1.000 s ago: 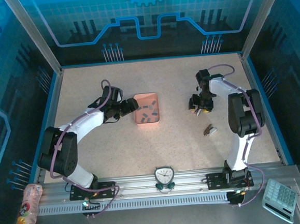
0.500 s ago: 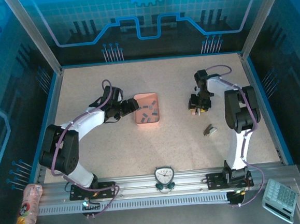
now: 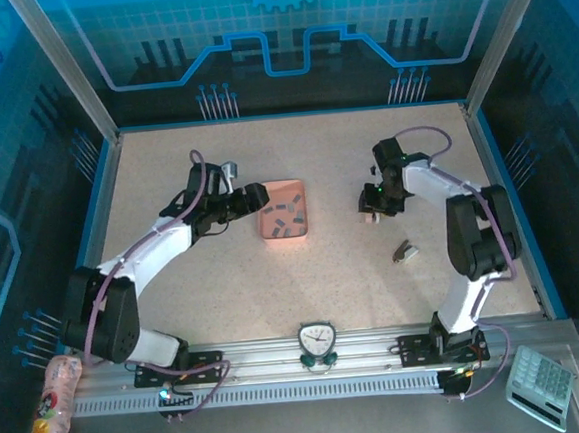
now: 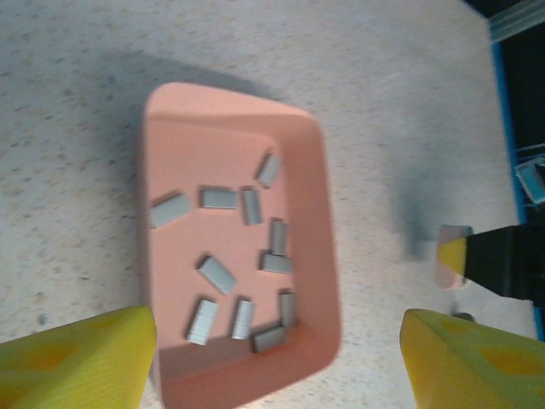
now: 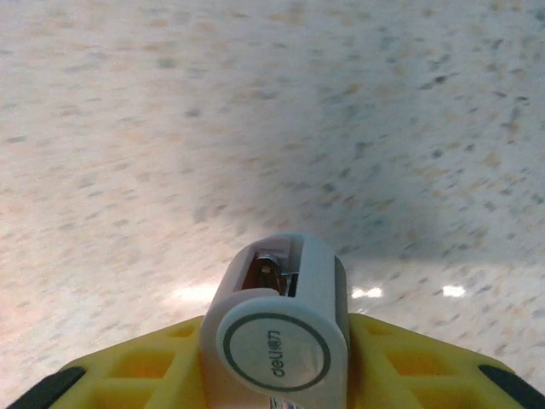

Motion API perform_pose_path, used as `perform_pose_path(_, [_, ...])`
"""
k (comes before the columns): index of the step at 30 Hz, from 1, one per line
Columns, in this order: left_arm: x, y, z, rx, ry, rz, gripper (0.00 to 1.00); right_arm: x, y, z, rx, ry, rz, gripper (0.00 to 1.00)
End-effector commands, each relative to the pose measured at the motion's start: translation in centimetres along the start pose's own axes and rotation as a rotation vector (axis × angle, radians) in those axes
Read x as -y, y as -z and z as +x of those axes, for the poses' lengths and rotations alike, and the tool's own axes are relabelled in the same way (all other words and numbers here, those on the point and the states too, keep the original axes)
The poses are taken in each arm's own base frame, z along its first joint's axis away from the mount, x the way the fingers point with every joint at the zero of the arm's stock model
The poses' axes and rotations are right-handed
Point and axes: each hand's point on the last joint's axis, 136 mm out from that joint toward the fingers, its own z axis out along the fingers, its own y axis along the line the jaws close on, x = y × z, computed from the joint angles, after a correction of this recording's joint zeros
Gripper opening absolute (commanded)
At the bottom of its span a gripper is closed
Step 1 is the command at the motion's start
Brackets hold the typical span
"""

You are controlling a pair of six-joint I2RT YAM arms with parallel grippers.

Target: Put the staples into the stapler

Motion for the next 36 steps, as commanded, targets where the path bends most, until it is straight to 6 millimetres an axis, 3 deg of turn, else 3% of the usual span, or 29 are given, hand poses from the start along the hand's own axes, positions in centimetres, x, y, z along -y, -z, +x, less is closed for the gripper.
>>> perform_pose_path(1, [3.9,0.8,1.2,-0.008,-0.044,0.166,0.74,-5.1,2.8,-0.2,0.107,0.031,-0.151,0.40])
perform_pose_path(8, [8.7,0.1,6.5,-0.038,-0.201,0.332,0.68,-13.2,5.3,2.2,0.188,0.008,-0.415,0.41])
perform_pose_path(13, [10.3,-0.5,9.5,0.002,-0.311,0.366,0.68,-15.8,6.7,3.2,0.229,-0.062,-0.550,0.41])
perform_pose_path(20, [10.9,-0.7,9.7,0.096,-0.326,0.409,0.60,-15.9,8.9,3.9,0.278,-0.129,-0.609,0.40])
perform_pose_path(25, [11.6,-1.1,9.5,0.138,-0.352,0.436,0.62,-16.0,10.5,4.4,0.304,-0.138,-0.626,0.41])
perform_pose_path(26, [11.9,-1.1,9.4,0.149,-0.351,0.447,0.63,-15.5,9.8,5.1,0.291,-0.141,-0.609,0.41])
perform_pose_path(36, [13.8,-0.8,9.0,0.196,-0.370,0.526,0.62,-15.4,10.1,6.1,0.305,-0.130,-0.597,0.41])
